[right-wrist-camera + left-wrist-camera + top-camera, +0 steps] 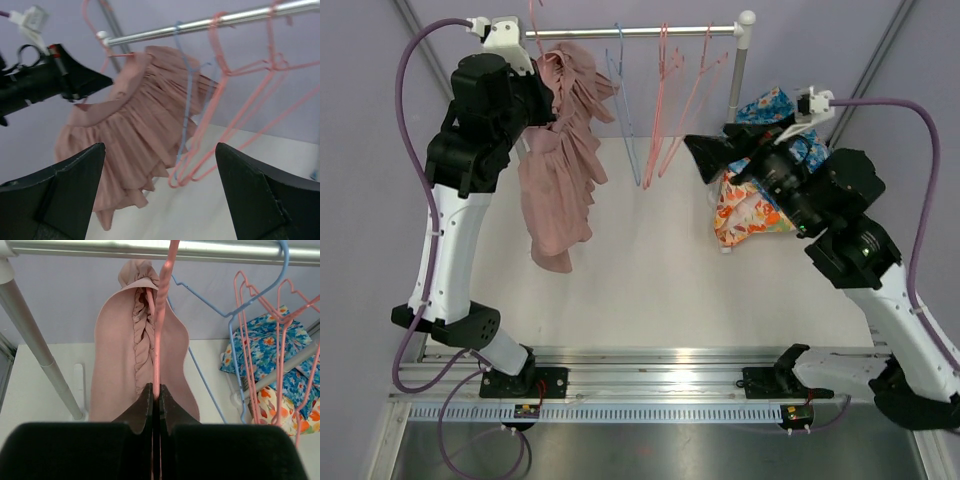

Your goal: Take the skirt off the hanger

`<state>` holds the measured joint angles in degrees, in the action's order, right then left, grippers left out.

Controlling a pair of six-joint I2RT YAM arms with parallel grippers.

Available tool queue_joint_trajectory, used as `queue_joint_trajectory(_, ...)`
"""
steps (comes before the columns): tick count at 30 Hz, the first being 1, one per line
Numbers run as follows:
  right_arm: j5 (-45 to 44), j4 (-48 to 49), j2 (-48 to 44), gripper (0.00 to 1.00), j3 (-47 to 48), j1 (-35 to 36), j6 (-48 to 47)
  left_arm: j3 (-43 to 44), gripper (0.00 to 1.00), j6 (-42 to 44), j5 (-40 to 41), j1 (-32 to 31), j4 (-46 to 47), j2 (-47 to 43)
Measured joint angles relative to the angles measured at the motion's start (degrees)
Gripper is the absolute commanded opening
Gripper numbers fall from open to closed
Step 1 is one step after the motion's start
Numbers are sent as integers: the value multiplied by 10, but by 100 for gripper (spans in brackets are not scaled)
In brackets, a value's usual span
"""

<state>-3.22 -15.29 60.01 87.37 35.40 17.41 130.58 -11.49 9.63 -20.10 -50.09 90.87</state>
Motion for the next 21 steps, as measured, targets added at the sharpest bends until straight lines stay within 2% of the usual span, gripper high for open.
queue_joint_trajectory(6, -162, -10, 160, 99, 162, 258, -85, -7, 0, -21, 16, -20, 5, -5)
queue_joint_trajectory(9, -224, -22, 265, 99, 234, 337, -104, -16, 0, -30, 27, -29, 5, -4)
queue_joint_trajectory(15, -295, -65, 423, 99, 341, 407, -118, -18, 0, -51, 44, -43, 5, 3)
queue_joint_trajectory(21, -334, -90, 449, 100, 346, 408, -103, -18, 0, -51, 52, -47, 8, 3)
